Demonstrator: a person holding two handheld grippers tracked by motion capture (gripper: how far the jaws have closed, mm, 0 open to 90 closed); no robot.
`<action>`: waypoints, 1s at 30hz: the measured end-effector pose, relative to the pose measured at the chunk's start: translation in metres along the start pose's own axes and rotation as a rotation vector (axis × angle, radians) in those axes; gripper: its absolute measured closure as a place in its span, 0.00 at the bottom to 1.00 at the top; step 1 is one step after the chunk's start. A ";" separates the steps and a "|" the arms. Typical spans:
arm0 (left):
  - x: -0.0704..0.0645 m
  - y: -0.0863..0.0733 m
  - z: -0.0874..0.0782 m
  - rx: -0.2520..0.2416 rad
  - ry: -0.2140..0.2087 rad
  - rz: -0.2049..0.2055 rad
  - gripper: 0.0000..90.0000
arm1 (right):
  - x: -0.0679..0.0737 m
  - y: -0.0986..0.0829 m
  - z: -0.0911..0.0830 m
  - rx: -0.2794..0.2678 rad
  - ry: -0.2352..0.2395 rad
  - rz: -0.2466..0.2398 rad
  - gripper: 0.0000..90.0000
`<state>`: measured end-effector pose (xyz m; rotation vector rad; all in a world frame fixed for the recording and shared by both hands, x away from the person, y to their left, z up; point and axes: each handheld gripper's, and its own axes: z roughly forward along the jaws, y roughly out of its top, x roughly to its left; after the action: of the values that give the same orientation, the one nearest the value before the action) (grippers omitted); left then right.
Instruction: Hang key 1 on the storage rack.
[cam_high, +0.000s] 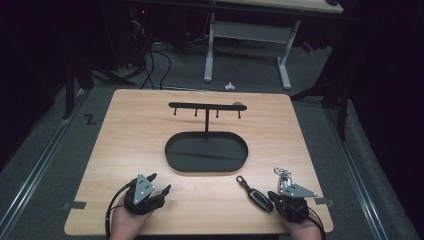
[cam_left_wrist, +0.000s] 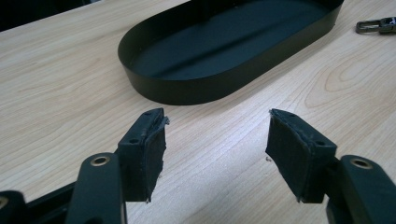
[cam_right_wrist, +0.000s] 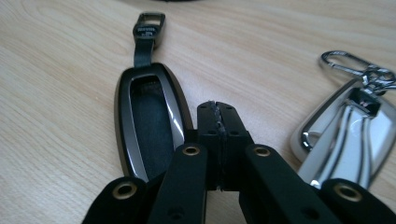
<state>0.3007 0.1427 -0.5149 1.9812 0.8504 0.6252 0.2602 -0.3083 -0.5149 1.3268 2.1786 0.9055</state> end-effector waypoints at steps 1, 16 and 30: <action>-0.001 0.000 0.001 0.002 -0.002 0.003 0.42 | 0.000 0.000 -0.001 -0.006 -0.005 -0.004 0.98; -0.001 0.003 0.005 0.003 -0.021 -0.016 0.42 | -0.004 0.017 0.001 0.022 -0.003 0.003 0.77; -0.005 0.006 0.002 -0.018 -0.082 -0.028 0.42 | -0.003 0.055 0.012 0.232 -0.049 -0.053 0.70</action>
<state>0.3005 0.1355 -0.5110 1.9621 0.8186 0.5297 0.3029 -0.2891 -0.4838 1.3715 2.3241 0.6075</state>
